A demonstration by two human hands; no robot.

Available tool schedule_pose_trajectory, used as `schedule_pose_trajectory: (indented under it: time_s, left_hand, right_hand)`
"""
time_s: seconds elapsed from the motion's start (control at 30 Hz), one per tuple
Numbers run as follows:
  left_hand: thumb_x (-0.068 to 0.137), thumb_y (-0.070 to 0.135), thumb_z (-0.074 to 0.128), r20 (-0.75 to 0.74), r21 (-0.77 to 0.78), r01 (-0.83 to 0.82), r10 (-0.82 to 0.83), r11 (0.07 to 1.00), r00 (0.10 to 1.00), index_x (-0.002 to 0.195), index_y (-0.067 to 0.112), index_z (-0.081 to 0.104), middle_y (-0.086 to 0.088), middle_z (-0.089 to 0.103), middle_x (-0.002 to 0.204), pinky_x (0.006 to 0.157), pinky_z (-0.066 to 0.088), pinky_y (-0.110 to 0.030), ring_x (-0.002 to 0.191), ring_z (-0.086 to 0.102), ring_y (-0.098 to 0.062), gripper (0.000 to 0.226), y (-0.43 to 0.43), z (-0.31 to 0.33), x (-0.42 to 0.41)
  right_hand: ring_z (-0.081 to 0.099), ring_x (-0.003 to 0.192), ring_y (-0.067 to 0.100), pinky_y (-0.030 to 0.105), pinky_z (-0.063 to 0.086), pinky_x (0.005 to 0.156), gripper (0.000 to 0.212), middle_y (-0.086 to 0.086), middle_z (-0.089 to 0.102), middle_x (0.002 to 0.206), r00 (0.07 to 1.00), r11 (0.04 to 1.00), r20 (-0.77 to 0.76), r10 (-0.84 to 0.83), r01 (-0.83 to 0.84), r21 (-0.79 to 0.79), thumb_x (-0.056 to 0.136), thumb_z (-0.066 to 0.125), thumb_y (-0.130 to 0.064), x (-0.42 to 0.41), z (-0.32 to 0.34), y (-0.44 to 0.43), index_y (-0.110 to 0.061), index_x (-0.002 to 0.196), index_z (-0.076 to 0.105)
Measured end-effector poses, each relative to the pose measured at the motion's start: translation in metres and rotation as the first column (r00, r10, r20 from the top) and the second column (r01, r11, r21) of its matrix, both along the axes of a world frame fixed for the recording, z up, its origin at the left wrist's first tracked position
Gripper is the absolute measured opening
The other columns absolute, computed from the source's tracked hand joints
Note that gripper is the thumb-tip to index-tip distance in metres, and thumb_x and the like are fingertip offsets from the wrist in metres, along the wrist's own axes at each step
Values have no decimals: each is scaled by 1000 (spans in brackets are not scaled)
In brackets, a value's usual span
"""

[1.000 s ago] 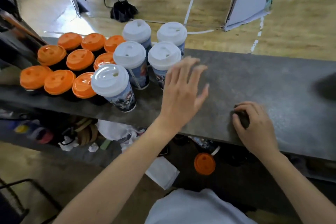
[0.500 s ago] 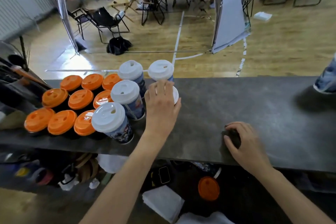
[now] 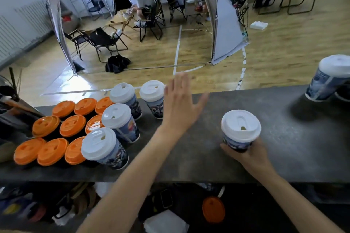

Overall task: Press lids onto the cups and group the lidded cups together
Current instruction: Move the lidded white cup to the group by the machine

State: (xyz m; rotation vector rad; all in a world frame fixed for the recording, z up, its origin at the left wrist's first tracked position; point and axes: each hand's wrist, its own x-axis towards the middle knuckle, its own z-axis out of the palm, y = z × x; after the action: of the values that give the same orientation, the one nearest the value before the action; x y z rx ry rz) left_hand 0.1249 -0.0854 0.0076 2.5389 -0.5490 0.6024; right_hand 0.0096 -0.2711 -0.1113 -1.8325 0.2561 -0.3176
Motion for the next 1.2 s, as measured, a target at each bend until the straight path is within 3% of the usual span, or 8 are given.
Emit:
schedule_pose_trajectory:
  time_s: [0.1, 0.17, 0.23, 0.47, 0.6, 0.83, 0.97, 1.2]
  left_hand:
    - [89, 55, 68, -85, 280, -261, 294, 924, 952, 144, 4, 42, -19, 42, 147, 116, 27, -49, 138, 38, -41, 80, 28, 10, 62]
    - [88, 60, 67, -200, 531, -225, 379, 817, 904, 147, 9, 39, -16, 46, 145, 112, 32, -48, 133, 45, -40, 83, 32, 4, 76]
    - [90, 48, 69, -140, 667, -196, 379, 719, 915, 140, 12, 47, -13, 52, 137, 107, 37, -48, 124, 52, -39, 65, 30, -4, 80]
    - [77, -5, 67, -111, 301, -111, 151, 947, 982, 122, 2, 64, -23, 59, 123, 100, 41, -48, 115, 53, -43, 46, 26, -15, 89]
    - [78, -1, 72, -188, 228, -91, 136, 969, 973, 123, 2, 65, -23, 62, 123, 100, 42, -47, 116, 54, -43, 45, 36, -11, 98]
    - [75, 22, 80, -309, 458, -11, 170, 889, 936, 142, 29, 54, -6, 64, 136, 104, 41, -48, 128, 52, -34, 72, 47, 0, 104]
    - [69, 19, 89, -406, 442, 133, 66, 887, 911, 151, 21, 46, -10, 57, 143, 106, 40, -43, 129, 50, -34, 93, 52, 14, 103]
    - [72, 28, 92, -411, 308, 90, 47, 947, 911, 137, 21, 61, -2, 65, 134, 104, 42, -41, 125, 56, -25, 73, 62, 15, 99]
  right_hand:
    - [58, 93, -24, -3, 41, 78, 62, -13, 67, 108, 998, 998, 5, -62, 62, -5, 65, 91, -2, -8, 3, -29, -13, 118, 61]
    - [60, 94, -21, -2, 42, 79, 59, -8, 69, 108, 995, 995, 6, -101, 101, -8, 65, 91, -1, -12, 1, -45, -10, 116, 63]
    - [64, 97, -15, 1, 44, 82, 58, -2, 72, 110, 990, 990, 6, -139, 139, -9, 64, 92, -3, -15, -4, -57, -6, 115, 66]
    - [63, 96, -17, 1, 45, 81, 58, -13, 68, 109, 980, 980, 51, -193, 190, 60, 66, 89, 6, -19, -4, -62, -8, 116, 62]
    - [65, 103, -8, 5, 47, 85, 65, -5, 70, 116, 981, 981, 51, -189, 186, 65, 65, 91, 2, -19, -9, -65, -3, 123, 61]
    - [63, 99, -16, 1, 44, 83, 66, -13, 67, 112, 980, 980, 72, -187, 181, 81, 63, 91, 5, -17, -7, -64, -8, 120, 59]
    - [64, 104, -11, 3, 45, 86, 67, -12, 67, 116, 979, 980, 83, -185, 178, 92, 64, 90, 4, -16, -9, -65, -10, 121, 58]
    - [66, 113, 4, 11, 48, 92, 68, -8, 71, 120, 981, 982, 81, -179, 173, 71, 64, 94, -8, -15, -7, -66, -11, 124, 61]
